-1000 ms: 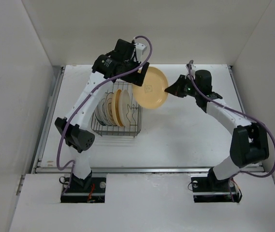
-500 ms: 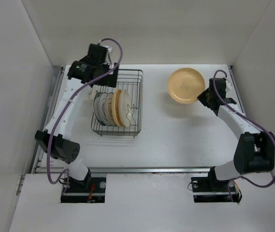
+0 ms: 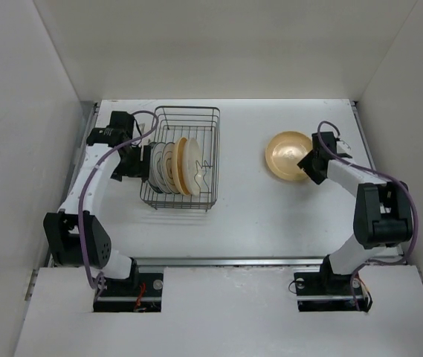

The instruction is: Unload the plates from the dish rack

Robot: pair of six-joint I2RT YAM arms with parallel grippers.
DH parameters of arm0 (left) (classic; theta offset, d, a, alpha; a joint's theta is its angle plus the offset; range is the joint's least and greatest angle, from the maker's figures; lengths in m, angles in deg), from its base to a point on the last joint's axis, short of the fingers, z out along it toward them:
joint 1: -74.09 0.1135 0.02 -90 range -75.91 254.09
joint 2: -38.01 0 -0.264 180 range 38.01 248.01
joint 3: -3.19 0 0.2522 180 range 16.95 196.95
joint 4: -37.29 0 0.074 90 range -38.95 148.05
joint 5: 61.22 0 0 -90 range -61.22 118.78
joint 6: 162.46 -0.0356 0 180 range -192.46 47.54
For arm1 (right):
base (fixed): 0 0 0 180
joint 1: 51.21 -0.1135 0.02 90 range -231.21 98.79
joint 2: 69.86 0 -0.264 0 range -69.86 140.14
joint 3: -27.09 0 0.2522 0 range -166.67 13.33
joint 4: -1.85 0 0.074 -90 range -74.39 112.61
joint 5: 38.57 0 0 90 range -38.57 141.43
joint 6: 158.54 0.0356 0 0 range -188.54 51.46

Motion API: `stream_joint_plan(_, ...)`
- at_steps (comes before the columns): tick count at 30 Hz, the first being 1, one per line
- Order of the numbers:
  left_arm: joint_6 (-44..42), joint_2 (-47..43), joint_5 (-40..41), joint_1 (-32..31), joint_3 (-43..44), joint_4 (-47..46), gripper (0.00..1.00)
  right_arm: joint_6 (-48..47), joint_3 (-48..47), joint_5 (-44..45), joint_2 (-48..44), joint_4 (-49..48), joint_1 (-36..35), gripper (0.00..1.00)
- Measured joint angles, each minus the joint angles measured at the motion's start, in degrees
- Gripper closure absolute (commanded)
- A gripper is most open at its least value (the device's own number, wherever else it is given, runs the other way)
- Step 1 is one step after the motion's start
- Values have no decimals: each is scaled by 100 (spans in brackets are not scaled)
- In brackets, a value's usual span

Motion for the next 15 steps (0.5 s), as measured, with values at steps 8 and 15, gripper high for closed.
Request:
stream_joint_plan(8, -28, 20, -151, 286, -190, -151, 29, -492, -122, 428, -479, 343, -378, 0)
stream_joint_plan(15, -50, -203, -181, 308, -190, -181, 28, -1003, -1102, 1204, -1419, 494, -2297, 2)
